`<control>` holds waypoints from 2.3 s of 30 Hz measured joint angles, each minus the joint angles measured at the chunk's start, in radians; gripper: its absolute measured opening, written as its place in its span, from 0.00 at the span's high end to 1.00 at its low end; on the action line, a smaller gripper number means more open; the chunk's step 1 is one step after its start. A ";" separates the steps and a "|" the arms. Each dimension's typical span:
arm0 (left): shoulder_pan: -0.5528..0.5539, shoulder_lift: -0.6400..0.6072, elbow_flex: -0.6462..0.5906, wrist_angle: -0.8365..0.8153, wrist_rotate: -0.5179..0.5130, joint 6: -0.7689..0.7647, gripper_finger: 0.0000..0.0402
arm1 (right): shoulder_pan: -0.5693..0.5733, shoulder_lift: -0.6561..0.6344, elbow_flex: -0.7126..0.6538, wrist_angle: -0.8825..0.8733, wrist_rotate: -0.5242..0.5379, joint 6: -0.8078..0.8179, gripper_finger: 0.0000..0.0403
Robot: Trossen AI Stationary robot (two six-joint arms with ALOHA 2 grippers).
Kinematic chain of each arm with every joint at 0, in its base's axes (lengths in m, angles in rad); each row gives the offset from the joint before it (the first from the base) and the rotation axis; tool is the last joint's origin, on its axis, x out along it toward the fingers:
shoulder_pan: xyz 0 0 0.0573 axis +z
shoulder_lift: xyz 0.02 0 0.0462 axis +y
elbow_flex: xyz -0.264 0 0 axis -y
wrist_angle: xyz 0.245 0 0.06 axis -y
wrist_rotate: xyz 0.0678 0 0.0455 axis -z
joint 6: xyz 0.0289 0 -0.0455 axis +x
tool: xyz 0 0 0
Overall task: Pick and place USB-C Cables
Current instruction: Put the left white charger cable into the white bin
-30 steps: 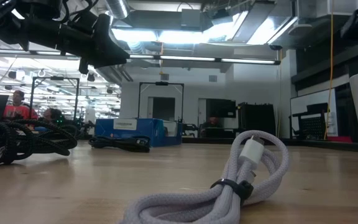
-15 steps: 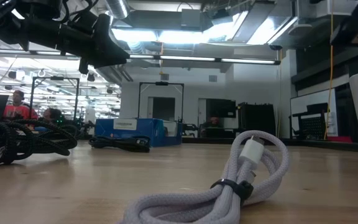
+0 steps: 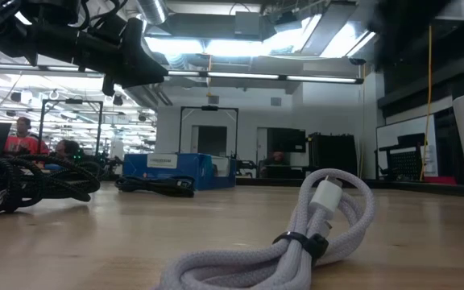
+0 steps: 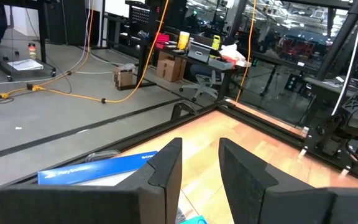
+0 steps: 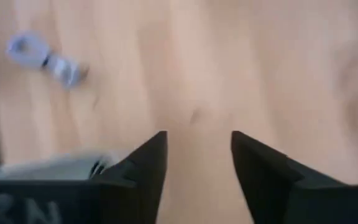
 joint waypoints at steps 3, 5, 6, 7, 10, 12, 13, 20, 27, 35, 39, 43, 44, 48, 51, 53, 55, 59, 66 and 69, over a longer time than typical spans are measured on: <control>0.000 0.000 0.000 0.000 0.000 0.000 0.75 | -0.056 0.000 0.009 0.080 0.098 -0.139 0.46; 0.000 0.000 0.000 0.000 0.000 0.000 0.75 | -0.086 0.000 0.009 0.134 0.175 -0.251 0.44; 0.000 0.000 0.000 0.000 0.000 0.000 0.75 | -0.100 0.000 0.009 0.162 0.212 -0.307 0.44; 0.000 0.000 0.000 0.000 0.000 0.000 0.75 | -0.111 0.000 0.010 0.183 0.236 -0.350 0.44; 0.000 0.000 0.000 0.000 0.000 0.000 0.75 | -0.140 0.000 0.010 0.241 0.286 -0.380 0.43; 0.000 0.000 0.000 0.000 0.000 0.000 0.75 | -0.159 0.001 0.010 0.292 0.300 -0.347 0.43; 0.000 0.000 0.000 0.000 0.000 0.000 0.75 | -0.170 0.004 0.010 0.326 0.301 -0.346 0.43; 0.000 0.000 0.000 0.001 0.000 0.000 0.75 | -0.244 0.015 0.010 0.484 0.318 -0.426 0.43; 0.000 0.000 0.000 0.003 0.000 0.003 0.75 | -0.292 0.015 0.009 0.404 0.318 -0.270 0.43; -0.032 -0.018 0.020 -0.150 0.510 -0.187 0.75 | -0.297 0.015 0.009 0.280 0.314 -0.188 0.43; -0.113 -0.017 0.142 -0.593 0.526 -0.326 0.75 | -0.297 0.015 0.009 0.243 0.315 -0.188 0.43; -0.250 0.054 0.330 -1.073 0.429 -0.418 0.75 | -0.297 0.015 0.009 0.223 0.315 -0.190 0.43; -0.282 0.071 0.378 -1.199 0.427 -0.453 0.75 | -0.297 0.015 0.009 0.222 0.315 -0.190 0.43; -0.407 0.140 0.568 -1.541 0.552 -0.588 0.75 | -0.297 0.015 0.009 0.202 0.315 -0.191 0.43; -0.503 0.175 0.643 -1.620 0.619 -0.718 0.75 | -0.297 0.015 0.009 0.183 0.315 -0.191 0.43; -0.565 0.179 0.661 -1.627 0.633 -0.815 0.75 | -0.297 0.015 0.009 0.175 0.315 -0.190 0.43; -0.638 0.191 0.661 -1.632 0.644 -0.920 0.75 | -0.297 0.015 0.009 0.166 0.315 -0.190 0.43; -0.800 0.225 0.647 -1.666 0.656 -1.152 0.75 | -0.297 0.015 0.009 0.166 0.307 -0.185 0.43; -1.039 0.325 0.639 -1.647 0.647 -1.581 0.75 | -0.294 0.015 0.009 0.154 0.210 -0.081 0.43; -1.105 0.391 0.639 -1.589 0.638 -1.666 0.75 | -0.294 0.015 0.009 0.149 0.202 -0.056 0.43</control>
